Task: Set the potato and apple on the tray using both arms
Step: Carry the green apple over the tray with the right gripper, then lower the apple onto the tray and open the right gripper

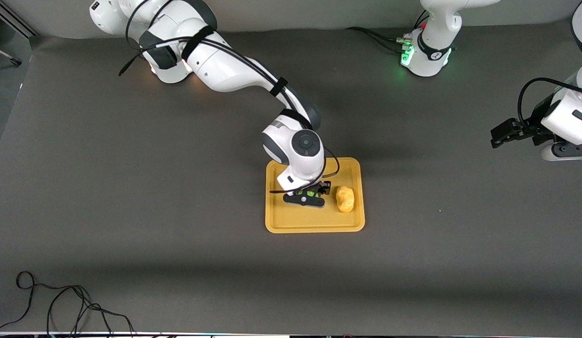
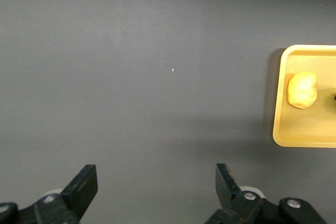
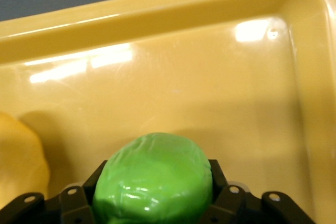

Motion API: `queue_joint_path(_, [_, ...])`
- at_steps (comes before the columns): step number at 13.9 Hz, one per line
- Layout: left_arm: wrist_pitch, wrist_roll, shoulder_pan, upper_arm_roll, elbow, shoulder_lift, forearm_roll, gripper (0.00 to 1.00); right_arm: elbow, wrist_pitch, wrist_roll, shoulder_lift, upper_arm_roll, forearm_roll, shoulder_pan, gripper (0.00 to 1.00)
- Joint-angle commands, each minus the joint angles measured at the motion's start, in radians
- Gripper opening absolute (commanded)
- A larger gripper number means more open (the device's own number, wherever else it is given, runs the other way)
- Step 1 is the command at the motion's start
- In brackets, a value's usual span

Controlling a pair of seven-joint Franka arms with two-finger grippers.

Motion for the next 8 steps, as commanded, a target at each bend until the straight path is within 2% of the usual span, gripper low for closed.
queue_joint_path(1, [-0.007,0.0,-0.002,-0.001,0.011,0.008,0.003,1.0,0.048,0.02,-0.001,0.031,-0.008,-0.026,0.002,0.59])
queue_joint_path(3, [0.003,0.009,0.003,0.001,-0.007,0.01,0.005,1.0,0.048,0.052,-0.001,0.046,-0.01,-0.026,-0.003,0.63])
queue_joint_path(5, [0.017,0.006,0.001,-0.001,-0.007,0.008,0.003,1.0,0.048,0.054,-0.001,0.048,-0.008,-0.026,-0.001,0.79])
queue_joint_path(6, [0.019,0.002,-0.002,-0.001,-0.006,0.005,0.005,1.0,0.048,0.054,-0.001,0.046,-0.01,-0.024,-0.003,0.97])
queue_joint_path(8, [0.02,0.008,0.001,-0.001,-0.006,-0.003,0.005,1.0,0.048,0.031,0.0,0.03,-0.008,-0.024,-0.001,1.0])
